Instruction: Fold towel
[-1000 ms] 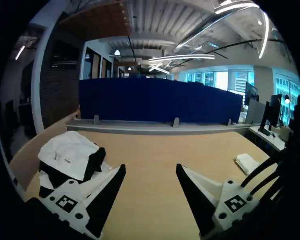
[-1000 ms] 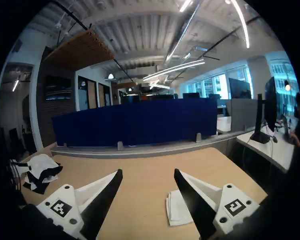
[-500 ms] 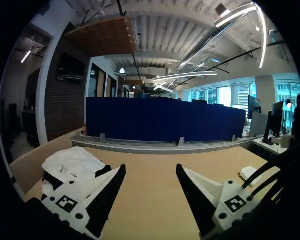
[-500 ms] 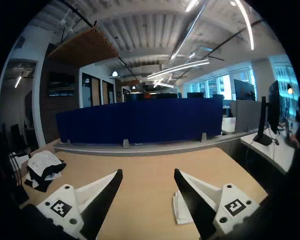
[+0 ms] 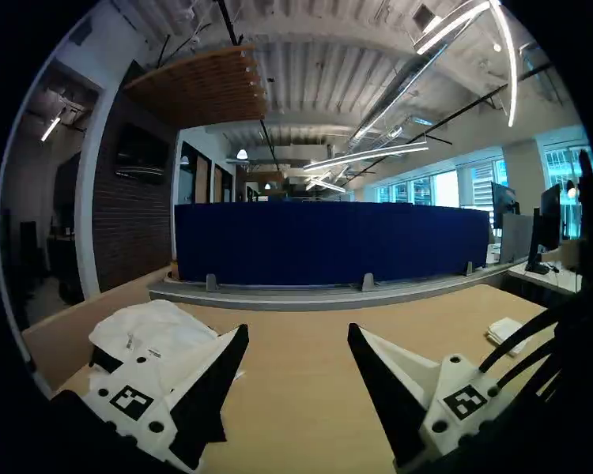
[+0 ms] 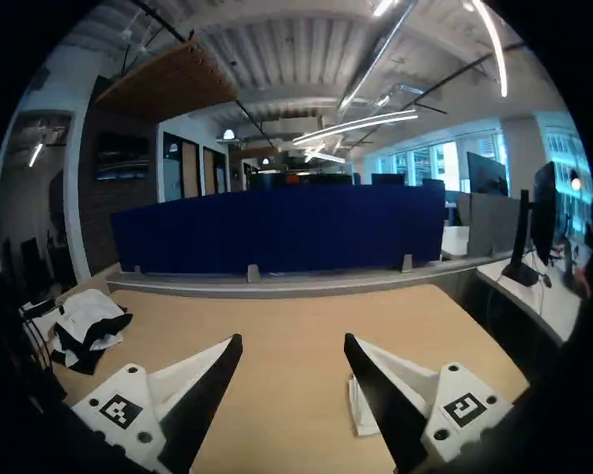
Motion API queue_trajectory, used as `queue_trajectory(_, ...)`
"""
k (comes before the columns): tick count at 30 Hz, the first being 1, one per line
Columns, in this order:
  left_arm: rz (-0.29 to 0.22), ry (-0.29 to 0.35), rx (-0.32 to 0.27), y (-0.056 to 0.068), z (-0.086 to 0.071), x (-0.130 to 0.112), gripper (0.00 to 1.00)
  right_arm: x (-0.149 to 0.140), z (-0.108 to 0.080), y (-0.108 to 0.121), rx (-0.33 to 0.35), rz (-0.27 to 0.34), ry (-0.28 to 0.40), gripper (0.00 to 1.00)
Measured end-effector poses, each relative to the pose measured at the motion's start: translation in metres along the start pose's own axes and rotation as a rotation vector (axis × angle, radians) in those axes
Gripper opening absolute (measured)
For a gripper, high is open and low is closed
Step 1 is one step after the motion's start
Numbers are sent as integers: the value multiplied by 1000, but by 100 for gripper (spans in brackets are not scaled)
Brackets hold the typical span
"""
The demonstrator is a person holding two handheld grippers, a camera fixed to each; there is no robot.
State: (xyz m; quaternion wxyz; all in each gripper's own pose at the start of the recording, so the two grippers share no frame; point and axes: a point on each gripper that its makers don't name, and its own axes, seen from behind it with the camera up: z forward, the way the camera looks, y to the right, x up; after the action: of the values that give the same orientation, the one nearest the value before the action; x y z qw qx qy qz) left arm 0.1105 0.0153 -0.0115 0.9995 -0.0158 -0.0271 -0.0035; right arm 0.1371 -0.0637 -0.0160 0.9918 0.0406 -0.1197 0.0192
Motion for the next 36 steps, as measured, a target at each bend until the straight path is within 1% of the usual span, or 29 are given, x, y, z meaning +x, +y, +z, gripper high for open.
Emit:
queue_trajectory(5, 12, 7, 30, -8, -2, -19, 93, 1, 8, -9, 5, -41, -13, 100)
queue_trajectory(8, 11, 25, 43, -11, -2, -25, 93, 2, 12, -15, 13, -59, -19, 100)
queue_trajectory(12, 8, 41, 50, -12, 0, -35, 93, 5, 18, -22, 16, -80, -15, 100)
queue_trajectory(17, 14, 52, 47, -14, 5, -53, 93, 7, 23, -24, 14, -89, -2, 100)
queue_trajectory(23, 26, 58, 44, -17, 11, -74, 93, -2, 31, -21, 3, -95, -2, 100)
queue_trajectory(26, 22, 59, 41, -15, 13, -83, 93, -8, 33, -22, 3, -103, -7, 100)
queue_trajectory(30, 27, 61, 40, -14, 16, -91, 93, -11, 35, -24, 6, -115, -7, 100)
queue_trajectory(32, 32, 62, 43, -15, 17, -94, 93, -11, 36, -25, 6, -120, -5, 100)
queue_trajectory(36, 23, 63, 50, -18, 17, -97, 93, -8, 37, -25, 8, -119, 3, 100)
